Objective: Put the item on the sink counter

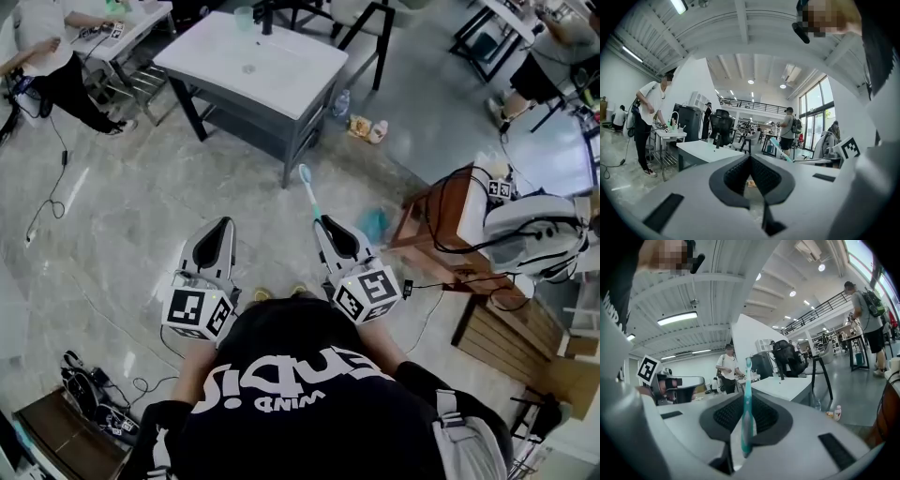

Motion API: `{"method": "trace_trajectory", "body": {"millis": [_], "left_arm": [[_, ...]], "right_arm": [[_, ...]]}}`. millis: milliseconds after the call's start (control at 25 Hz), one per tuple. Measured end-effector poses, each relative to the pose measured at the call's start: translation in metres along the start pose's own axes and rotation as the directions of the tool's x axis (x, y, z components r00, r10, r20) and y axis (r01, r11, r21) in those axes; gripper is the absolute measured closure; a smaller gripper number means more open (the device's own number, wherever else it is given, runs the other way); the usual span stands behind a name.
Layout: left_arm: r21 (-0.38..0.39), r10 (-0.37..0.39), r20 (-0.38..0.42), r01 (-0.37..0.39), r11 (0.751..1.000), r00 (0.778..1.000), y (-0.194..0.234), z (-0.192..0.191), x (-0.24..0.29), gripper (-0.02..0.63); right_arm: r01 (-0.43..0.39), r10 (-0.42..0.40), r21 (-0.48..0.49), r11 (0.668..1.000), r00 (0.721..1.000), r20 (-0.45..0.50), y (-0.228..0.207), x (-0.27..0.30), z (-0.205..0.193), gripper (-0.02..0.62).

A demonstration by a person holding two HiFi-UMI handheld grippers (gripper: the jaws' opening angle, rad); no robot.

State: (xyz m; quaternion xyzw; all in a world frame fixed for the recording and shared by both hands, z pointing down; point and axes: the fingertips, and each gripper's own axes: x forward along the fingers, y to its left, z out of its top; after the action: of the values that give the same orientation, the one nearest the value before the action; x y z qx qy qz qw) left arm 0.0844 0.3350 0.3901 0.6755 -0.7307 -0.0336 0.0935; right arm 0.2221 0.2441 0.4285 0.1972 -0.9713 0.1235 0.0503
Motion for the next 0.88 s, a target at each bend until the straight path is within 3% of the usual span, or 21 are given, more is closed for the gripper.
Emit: {"method": "trace_trajectory", "body": {"millis": [560,880], "left_arm": [[-0.012,-0.029,-0.03,0.029,1.0,0.999,0.037,-0.019,-0.026,0.586],[-0.007,-0.063,-0.023,0.063,0.998,0.998,0.057,-0.013,-0.01,0.586]], "right_arm": [[0.031,-0.031,0.013,0.999,0.999,0.02,0.023,0.01,-0.016,0.528],[0.044,-0.044,0.004,0.999,0.999,0.029,0.029,0.035,-0.01,0.528]]}}
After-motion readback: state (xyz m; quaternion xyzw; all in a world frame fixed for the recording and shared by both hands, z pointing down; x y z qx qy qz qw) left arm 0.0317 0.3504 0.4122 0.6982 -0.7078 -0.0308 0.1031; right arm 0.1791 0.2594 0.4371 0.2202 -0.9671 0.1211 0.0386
